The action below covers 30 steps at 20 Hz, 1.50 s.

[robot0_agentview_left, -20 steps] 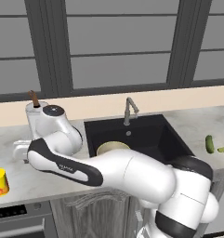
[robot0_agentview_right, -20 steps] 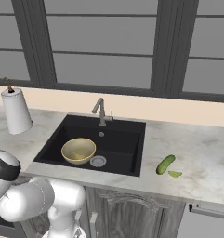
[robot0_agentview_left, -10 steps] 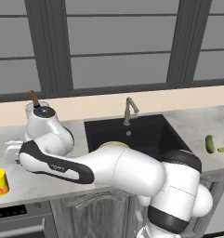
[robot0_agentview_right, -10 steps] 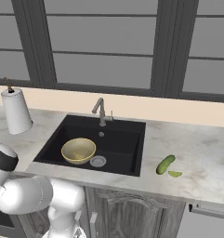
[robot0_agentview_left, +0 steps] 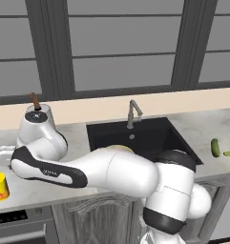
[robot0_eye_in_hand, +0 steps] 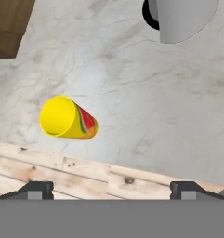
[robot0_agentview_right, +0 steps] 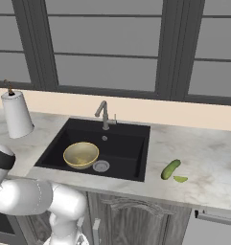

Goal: Remove the lemon wedge and cucumber from the sink. Then move the bowl and cup from the counter to the sink for washing.

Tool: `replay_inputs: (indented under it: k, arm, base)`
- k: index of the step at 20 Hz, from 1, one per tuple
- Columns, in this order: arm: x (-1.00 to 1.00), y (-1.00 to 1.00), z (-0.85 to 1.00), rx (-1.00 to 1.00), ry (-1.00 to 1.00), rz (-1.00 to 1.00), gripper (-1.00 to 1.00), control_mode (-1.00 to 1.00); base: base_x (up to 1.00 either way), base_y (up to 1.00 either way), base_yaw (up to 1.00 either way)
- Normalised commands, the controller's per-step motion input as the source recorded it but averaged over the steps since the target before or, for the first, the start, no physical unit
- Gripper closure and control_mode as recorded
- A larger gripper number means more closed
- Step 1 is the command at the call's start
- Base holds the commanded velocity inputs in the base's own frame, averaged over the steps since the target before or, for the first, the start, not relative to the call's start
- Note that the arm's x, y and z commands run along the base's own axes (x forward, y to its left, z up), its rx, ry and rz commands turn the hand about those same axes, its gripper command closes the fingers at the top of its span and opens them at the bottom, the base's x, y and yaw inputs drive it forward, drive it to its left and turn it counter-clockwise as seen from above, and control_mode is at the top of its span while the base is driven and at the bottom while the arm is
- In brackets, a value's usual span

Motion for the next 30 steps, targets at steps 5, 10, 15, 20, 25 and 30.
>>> replay_inputs:
  k: [5, 10, 15, 20, 25, 30]
  arm:
    - [0.11, 0.16, -0.12, 0.00, 0.01, 0.00, -1.00, -1.00]
    - [0.12, 0.13, -0.14, 0.00, 0.06, 0.00, -1.00, -1.00]
    - [0.10, 0.17, -0.11, 0.00, 0.06, 0.00, -1.00, -1.00]
    - [0.07, 0.19, -0.08, 0.00, 0.00, 0.00, -1.00, -1.00]
    - [0.02, 0.19, -0.07, 0.00, 0.00, 0.00, -1.00, -1.00]
    - [0.02, 0.14, -0.09, 0.00, 0.01, 0.00, -1.00, -1.00]
  base:
    - [0.00, 0.00, 0.00]
    - [0.00, 0.00, 0.00]
    - [0.00, 0.00, 0.00]
    - [0.00, 0.00, 0.00]
    - [0.00, 0.00, 0.00]
    - [0.00, 0.00, 0.00]
